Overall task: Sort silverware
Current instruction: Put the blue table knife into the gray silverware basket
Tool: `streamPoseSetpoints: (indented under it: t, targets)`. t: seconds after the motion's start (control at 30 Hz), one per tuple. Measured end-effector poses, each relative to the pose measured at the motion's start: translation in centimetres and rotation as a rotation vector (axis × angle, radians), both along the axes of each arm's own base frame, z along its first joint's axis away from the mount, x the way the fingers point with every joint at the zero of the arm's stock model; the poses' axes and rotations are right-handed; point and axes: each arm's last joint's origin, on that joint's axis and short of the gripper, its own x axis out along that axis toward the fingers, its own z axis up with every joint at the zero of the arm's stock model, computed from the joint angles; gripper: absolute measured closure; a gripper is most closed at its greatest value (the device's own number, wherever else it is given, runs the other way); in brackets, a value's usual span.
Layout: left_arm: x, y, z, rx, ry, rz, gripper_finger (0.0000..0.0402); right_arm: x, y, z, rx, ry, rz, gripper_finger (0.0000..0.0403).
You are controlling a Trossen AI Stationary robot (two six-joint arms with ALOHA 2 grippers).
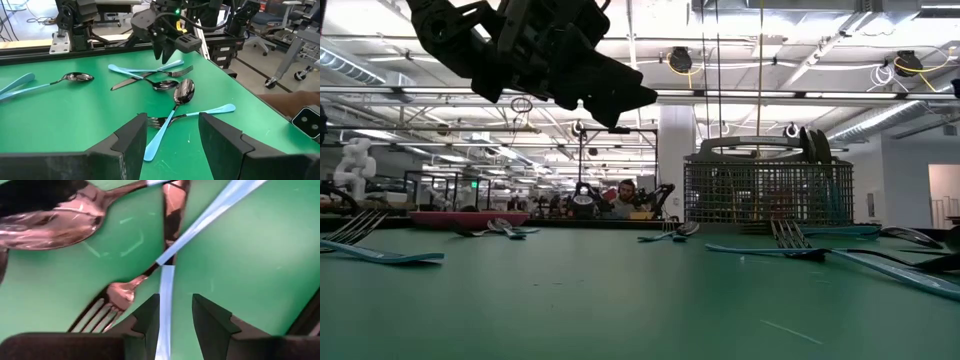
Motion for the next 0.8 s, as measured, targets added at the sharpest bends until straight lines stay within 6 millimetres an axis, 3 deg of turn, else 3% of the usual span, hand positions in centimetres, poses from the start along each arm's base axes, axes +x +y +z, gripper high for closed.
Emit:
streamPoseSetpoints:
  t: [0.8]
  targets:
    - [0.0, 0.0, 0.0, -0.001, 0.001, 0.0, 0.0221, 0.3, -0.7, -2.0, -0.009, -0.006, 0.068, 0.03]
